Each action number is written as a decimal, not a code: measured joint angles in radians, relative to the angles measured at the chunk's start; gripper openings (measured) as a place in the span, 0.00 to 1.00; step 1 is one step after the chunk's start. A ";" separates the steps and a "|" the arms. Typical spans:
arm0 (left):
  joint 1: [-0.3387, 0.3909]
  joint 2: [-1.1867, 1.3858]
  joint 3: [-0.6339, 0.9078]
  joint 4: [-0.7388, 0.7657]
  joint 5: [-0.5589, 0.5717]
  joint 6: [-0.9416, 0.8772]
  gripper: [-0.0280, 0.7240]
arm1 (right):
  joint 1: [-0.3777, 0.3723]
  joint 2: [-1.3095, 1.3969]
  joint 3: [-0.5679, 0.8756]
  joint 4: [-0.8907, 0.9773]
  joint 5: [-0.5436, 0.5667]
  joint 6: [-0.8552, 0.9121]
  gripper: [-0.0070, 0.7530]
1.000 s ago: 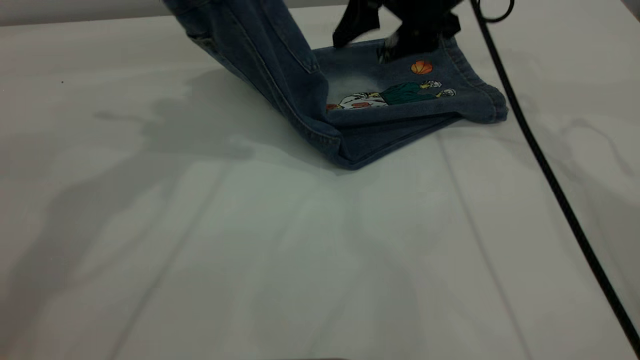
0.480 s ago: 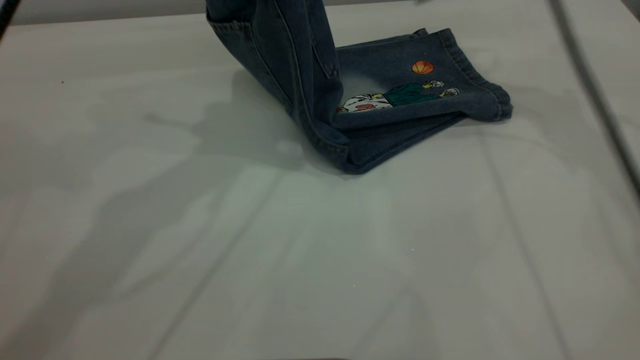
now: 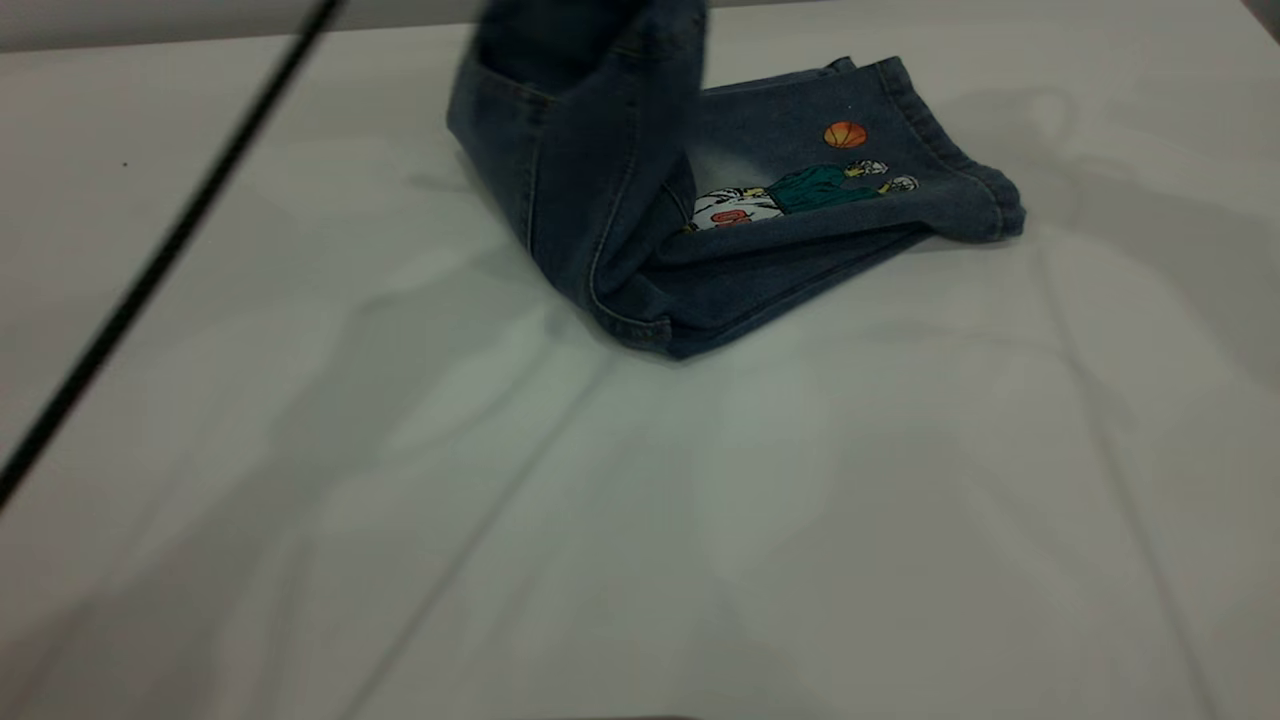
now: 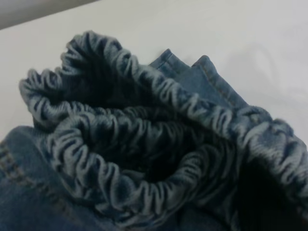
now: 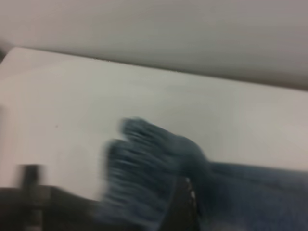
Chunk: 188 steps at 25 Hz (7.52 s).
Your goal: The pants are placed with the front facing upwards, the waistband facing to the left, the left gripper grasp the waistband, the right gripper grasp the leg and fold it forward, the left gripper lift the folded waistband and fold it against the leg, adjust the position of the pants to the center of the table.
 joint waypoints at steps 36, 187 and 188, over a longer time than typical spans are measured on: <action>0.036 -0.104 -0.264 0.803 0.512 -0.327 0.78 | 0.017 -0.037 0.000 -0.226 0.023 0.090 0.71; 0.334 -1.901 1.005 0.859 0.861 -0.654 0.77 | -0.008 -1.972 1.144 -0.939 0.473 0.804 0.68; 0.334 -1.916 1.005 0.859 0.861 -0.653 0.77 | -0.008 -1.974 1.144 -0.939 0.474 0.804 0.68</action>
